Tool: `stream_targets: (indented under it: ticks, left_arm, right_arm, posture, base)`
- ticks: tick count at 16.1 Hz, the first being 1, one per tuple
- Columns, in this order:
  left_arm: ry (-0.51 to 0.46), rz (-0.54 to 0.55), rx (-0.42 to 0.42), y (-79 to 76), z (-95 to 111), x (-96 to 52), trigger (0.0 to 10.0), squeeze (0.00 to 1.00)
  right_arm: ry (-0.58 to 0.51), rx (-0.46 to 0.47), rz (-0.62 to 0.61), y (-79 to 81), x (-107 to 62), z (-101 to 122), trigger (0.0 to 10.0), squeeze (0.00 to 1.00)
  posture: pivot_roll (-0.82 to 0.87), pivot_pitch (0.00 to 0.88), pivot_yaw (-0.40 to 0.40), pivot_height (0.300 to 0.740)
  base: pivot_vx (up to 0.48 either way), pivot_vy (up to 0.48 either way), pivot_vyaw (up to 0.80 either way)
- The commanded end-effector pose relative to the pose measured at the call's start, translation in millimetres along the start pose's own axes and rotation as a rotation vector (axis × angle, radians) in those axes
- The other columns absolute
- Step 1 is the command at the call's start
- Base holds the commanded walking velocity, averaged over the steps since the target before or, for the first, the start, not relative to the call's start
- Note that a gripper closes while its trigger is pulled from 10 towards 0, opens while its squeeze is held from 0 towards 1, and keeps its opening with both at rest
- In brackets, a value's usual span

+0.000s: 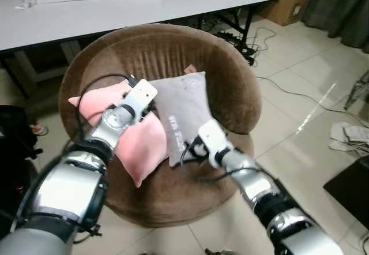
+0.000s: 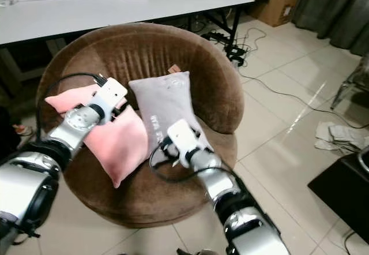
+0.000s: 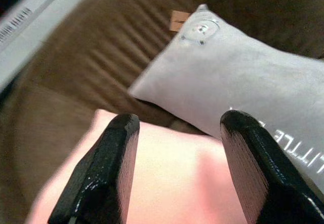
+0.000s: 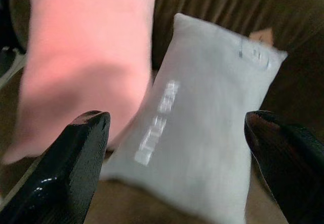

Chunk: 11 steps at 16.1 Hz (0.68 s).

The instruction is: Move the pillow to the sofa from floor

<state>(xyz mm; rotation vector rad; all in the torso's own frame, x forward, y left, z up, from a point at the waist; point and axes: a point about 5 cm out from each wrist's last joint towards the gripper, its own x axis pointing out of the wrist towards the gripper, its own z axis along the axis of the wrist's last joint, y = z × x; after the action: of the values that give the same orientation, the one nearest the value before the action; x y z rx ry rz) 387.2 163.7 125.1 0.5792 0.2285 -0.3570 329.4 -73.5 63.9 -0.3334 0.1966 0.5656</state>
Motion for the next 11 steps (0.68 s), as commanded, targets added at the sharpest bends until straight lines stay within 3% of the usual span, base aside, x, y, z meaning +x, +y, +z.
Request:
stream_targets:
  ticks: [1,2,4,7,8,11]
  left_arm:
    - [-0.024,-0.041,-0.058,-8.5,-1,0.2,10.0,0.00]
    - [-0.039,-0.063,-0.099,-13.2,-2,0.3,10.0,0.00]
    - [-0.136,-0.085,-0.310,-37.0,-5,-0.8,10.0,0.00]
    - [-0.187,-0.080,-0.374,-45.1,-9,-5.0,10.0,0.00]
    - [-0.223,-0.092,-0.371,-52.0,-13,-11.5,10.0,0.00]
    - [-0.262,-0.101,-0.401,-78.3,-23,-35.9,10.0,0.00]
  right_arm:
    - [-0.013,0.013,-0.028,-10.0,-0.7,2,10.0,0.00]
    - [-0.019,0.013,-0.034,-13.0,-1.3,3,10.0,0.00]
    - [-0.048,0.086,-0.119,-42.2,-9.8,6,10.0,0.00]
    - [-0.057,0.148,-0.175,-57.0,-21.8,1,10.0,0.00]
    - [-0.009,0.182,-0.246,-65.2,-34.3,-12,10.0,0.00]
    - [0.034,0.249,-0.341,-61.2,-58.0,-29,10.0,0.00]
  posture:
    - [-0.14,0.000,0.032,0.740]
    - [-0.13,0.000,0.032,0.740]
    - [-0.08,0.000,0.044,0.740]
    - [-0.05,0.000,0.043,0.740]
    - [-0.03,0.000,0.045,0.740]
    - [-0.02,0.000,0.046,0.740]
  base:
    - [0.000,0.000,0.00]
    - [0.000,0.000,0.00]
    - [0.000,0.000,0.00]
    - [0.000,0.000,0.00]
    - [0.000,0.000,0.00]
    - [0.000,0.000,0.00]
